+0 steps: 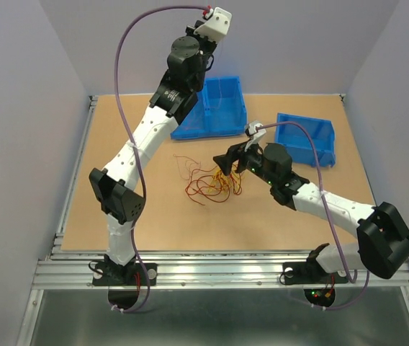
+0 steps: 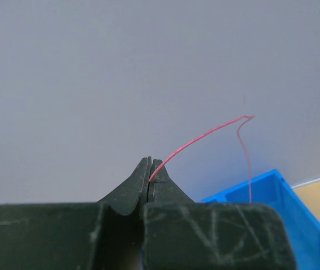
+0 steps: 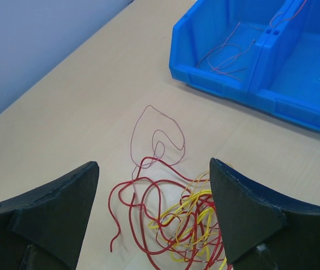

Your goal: Untangle the cables

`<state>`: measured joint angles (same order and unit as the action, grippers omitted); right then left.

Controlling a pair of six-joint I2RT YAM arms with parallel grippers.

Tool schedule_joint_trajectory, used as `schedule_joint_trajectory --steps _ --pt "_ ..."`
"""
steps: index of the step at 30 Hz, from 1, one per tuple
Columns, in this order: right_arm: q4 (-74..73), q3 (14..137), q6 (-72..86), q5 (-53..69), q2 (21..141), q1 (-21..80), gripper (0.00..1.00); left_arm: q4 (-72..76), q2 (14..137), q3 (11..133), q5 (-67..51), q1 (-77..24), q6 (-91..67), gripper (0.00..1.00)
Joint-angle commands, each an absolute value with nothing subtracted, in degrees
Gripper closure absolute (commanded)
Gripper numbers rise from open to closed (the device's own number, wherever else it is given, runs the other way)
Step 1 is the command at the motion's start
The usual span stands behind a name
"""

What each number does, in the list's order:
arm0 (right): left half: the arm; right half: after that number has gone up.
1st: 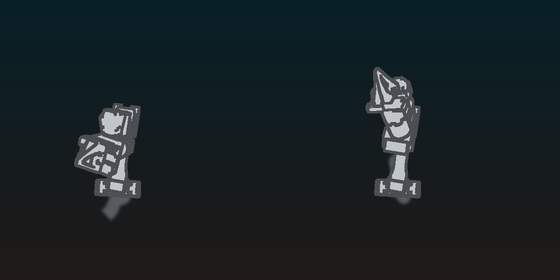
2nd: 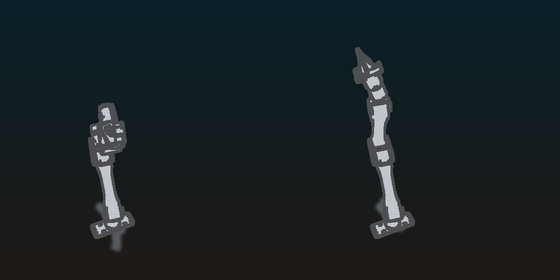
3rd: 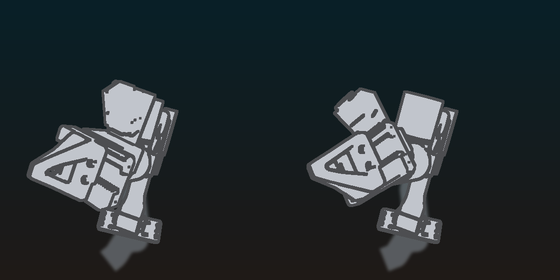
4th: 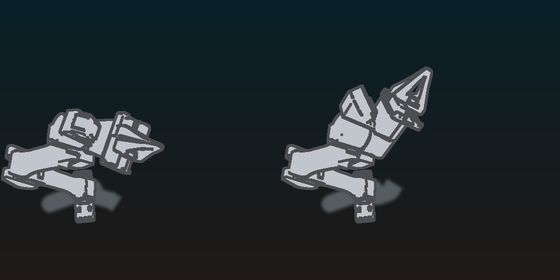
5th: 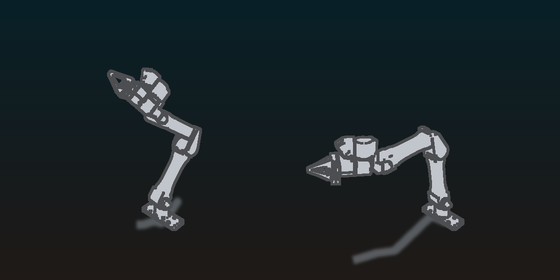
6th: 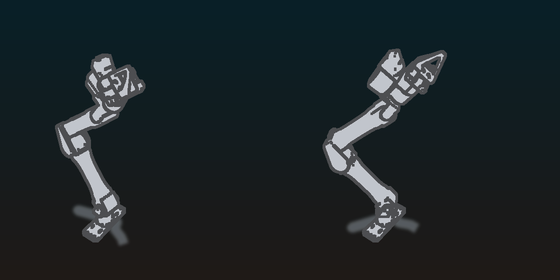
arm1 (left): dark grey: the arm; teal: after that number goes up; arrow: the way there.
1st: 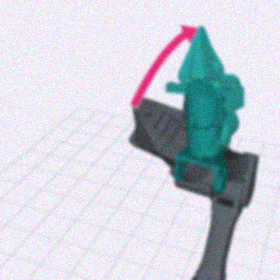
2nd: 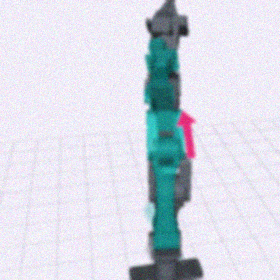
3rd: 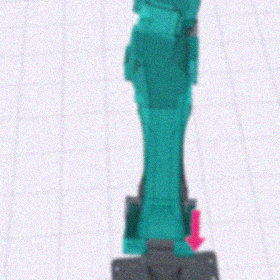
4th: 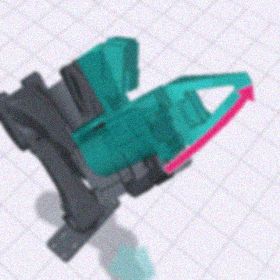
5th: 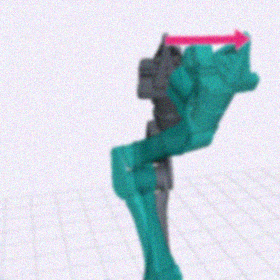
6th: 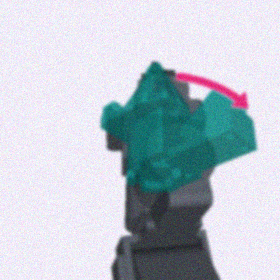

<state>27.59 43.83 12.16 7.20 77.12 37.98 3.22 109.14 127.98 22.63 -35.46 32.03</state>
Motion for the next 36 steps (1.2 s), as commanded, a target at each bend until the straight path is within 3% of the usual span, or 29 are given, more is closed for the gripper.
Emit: schedule_joint_trajectory --steps 1,14,22,36 --pt "30.59 42.45 10.99 4.4 74.62 38.5 0.16 12.74 108.45 132.63 27.33 -34.1 37.17 1.0" --pt "30.5 41.13 10.9 1.84 72.68 38.5 0.16 14.94 110.04 130.08 25.67 -28.04 33.4 1.0" --pt "30.5 41.75 11.16 1.85 73.48 38.5 0.16 11.87 110.56 127.18 18.46 -23.47 26.81 1.0" --pt "30.5 42.01 11.43 1.76 73.92 38.5 0.16 13.18 107.58 127.36 19.87 -23.03 26.62 1.0"
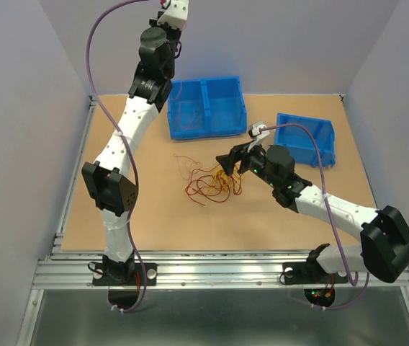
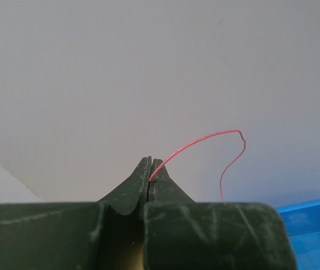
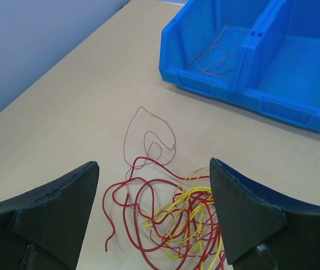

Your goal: Untangle the cables

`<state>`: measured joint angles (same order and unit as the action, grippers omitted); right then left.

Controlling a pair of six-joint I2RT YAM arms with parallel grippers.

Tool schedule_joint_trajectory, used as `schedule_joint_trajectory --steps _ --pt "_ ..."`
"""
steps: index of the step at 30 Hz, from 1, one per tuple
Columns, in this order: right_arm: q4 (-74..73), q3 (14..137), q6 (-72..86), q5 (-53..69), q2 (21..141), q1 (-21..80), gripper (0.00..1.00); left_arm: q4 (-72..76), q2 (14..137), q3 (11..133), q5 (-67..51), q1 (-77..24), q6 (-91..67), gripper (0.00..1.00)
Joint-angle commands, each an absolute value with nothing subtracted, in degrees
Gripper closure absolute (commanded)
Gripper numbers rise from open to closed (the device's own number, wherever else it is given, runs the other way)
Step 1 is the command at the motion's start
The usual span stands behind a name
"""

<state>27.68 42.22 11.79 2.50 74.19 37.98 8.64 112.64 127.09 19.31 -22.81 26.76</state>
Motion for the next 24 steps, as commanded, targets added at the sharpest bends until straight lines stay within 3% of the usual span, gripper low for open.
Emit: schedule_joint_trajectory --steps 1,13,24 --pt "30.5 42.01 11.43 1.76 73.92 38.5 0.16 13.53 107.06 127.18 19.86 -23.03 26.72 1.0" --pt "30.59 41.92 11.43 1.85 73.74 38.5 0.16 16.96 103.27 126.56 20.39 -24.34 28.12 1.0" --pt "30.5 42.01 11.34 1.67 74.0 38.5 0.16 17.58 107.4 129.01 21.53 -26.01 28.39 1.0"
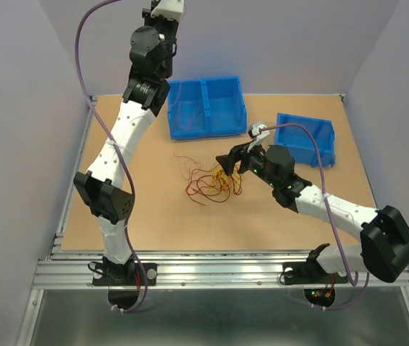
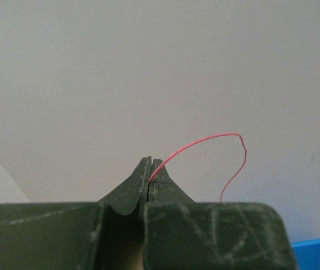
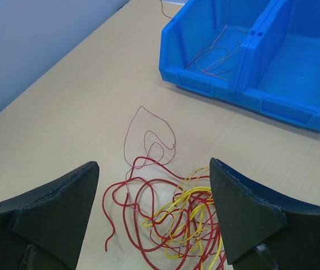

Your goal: Untangle the cables

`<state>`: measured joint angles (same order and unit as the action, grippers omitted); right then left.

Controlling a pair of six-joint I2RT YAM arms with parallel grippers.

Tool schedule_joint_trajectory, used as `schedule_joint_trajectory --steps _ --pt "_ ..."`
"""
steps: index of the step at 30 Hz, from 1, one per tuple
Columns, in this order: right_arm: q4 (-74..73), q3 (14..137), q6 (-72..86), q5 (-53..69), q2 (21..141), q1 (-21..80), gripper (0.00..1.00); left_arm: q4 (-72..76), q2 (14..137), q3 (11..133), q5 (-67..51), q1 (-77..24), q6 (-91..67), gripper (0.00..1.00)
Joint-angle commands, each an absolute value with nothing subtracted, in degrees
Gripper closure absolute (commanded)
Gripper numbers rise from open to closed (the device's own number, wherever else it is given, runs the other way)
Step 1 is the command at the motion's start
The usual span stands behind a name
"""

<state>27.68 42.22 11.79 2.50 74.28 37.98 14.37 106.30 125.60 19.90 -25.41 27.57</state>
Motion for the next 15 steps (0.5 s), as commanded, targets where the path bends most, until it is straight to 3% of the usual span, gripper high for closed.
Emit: schedule_joint_trajectory --steps 1,8,15 --pt "30.5 42.01 11.25 1.58 73.92 38.5 0.16 17.58 107.49 129.81 22.14 -26.02 28.48 1.0" --pt "30.5 41.66 11.16 1.41 73.65 38.5 0.16 25.56 100.4 126.31 29.43 -26.28 30.93 1.0" --pt "30.5 41.75 11.34 1.5 73.65 38.5 0.16 34.27 91.68 120.32 26.99 -26.28 31.38 1.0"
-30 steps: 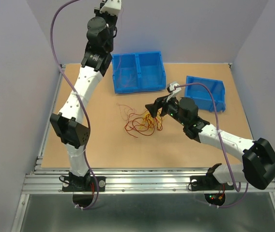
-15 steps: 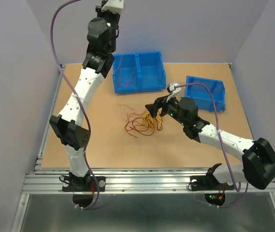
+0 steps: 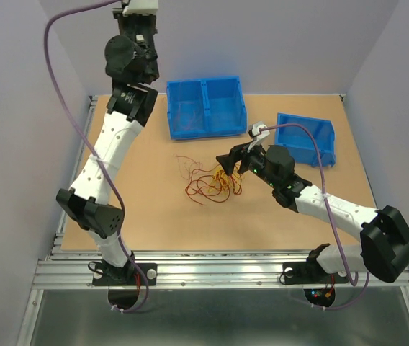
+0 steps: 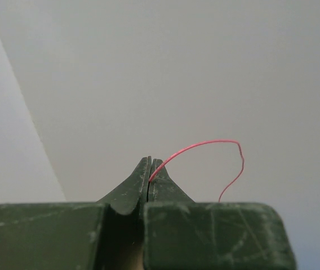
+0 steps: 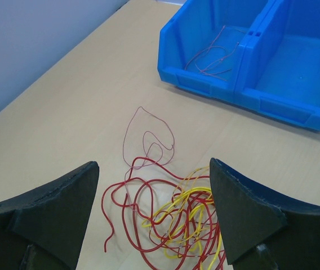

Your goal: Untangle the cables

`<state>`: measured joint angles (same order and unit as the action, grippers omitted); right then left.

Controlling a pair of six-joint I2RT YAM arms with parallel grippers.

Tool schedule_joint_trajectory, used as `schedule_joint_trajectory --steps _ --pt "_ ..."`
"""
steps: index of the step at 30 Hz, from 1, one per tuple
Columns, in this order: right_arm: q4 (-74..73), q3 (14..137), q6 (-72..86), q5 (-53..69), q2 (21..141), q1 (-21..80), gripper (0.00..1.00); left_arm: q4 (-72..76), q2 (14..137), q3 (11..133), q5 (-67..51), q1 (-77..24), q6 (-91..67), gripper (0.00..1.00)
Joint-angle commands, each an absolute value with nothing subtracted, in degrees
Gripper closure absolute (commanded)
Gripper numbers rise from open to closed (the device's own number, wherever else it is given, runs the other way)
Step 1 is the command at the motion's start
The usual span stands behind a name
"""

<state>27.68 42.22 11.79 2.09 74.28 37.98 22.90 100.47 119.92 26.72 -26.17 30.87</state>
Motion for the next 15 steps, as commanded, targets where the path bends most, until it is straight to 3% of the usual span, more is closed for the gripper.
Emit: schedule_joint_trajectory --steps 1,15 --pt "30.5 41.75 11.34 1.49 73.65 38.5 0.16 34.54 91.15 120.32 26.55 -26.28 31.03 1.0" --pt "30.5 41.75 11.43 1.67 73.57 38.5 0.16 41.4 86.57 111.45 21.0 -27.25 27.51 1.0"
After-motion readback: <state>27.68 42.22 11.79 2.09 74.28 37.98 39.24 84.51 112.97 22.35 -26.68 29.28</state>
